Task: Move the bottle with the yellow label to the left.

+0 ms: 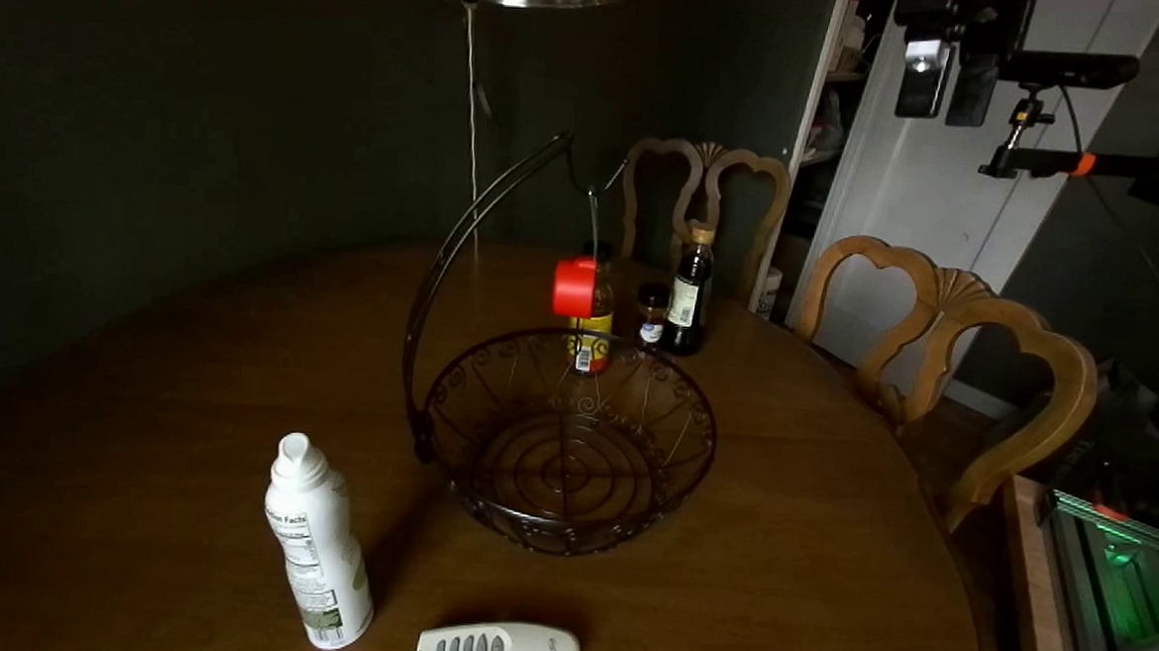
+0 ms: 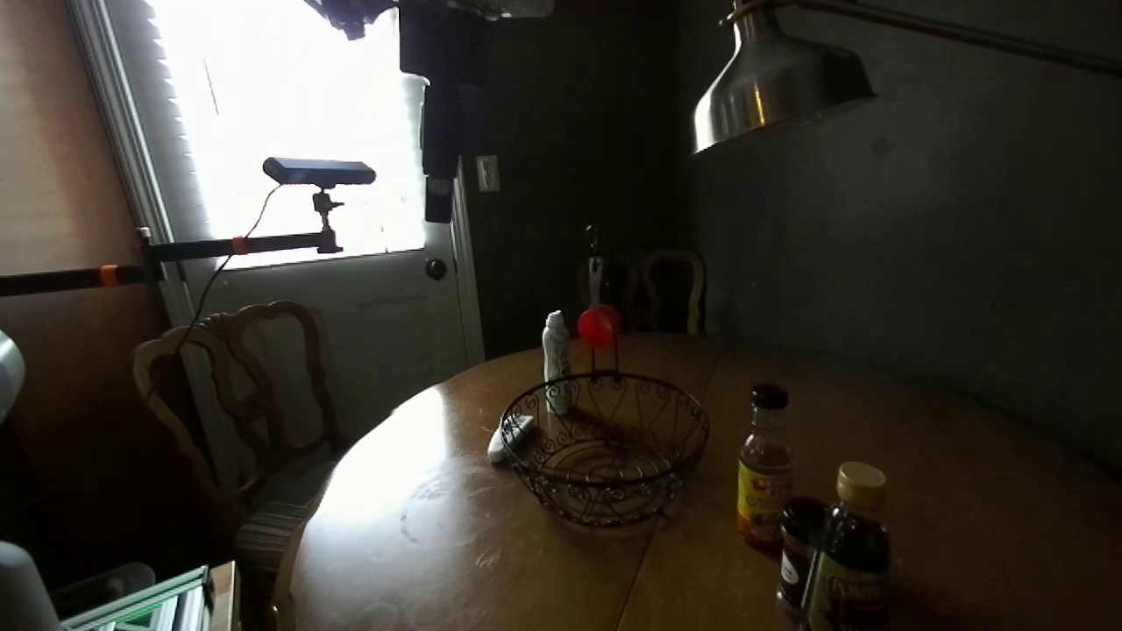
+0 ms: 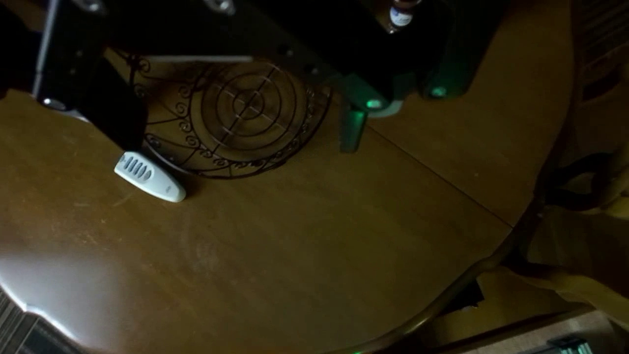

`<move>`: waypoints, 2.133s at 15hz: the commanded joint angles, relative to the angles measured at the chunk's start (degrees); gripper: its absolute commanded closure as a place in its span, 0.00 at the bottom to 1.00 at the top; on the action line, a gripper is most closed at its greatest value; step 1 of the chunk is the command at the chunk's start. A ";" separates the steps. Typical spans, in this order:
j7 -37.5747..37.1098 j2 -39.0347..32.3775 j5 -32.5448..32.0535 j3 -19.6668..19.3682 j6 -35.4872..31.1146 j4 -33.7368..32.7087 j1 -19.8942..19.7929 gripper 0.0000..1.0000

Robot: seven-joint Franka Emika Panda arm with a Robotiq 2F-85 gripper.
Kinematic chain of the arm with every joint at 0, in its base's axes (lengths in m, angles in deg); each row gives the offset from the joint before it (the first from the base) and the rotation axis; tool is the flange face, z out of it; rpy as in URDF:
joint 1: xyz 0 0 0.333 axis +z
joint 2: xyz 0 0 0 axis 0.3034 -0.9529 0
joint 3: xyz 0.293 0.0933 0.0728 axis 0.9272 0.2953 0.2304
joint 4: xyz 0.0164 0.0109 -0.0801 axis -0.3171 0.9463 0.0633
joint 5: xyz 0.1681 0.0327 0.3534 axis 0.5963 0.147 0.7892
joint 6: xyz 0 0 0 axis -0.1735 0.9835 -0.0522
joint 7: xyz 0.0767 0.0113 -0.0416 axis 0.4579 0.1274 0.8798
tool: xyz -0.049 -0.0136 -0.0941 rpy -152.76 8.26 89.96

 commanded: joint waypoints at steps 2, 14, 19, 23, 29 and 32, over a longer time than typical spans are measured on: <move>8.19 2.63 -10.80 -2.29 -6.72 2.64 -2.81 0.00; 16.54 -2.47 -10.01 -6.93 -14.57 1.01 -1.44 0.00; 32.14 -9.85 -10.03 -11.12 -27.77 0.73 -0.22 0.00; 41.10 -16.09 -5.94 -12.47 -35.05 0.69 1.17 0.00; 47.05 -25.29 -0.71 -11.47 -46.29 -0.42 1.41 0.00; 49.67 -29.81 1.82 -10.86 -49.47 -1.92 0.79 0.00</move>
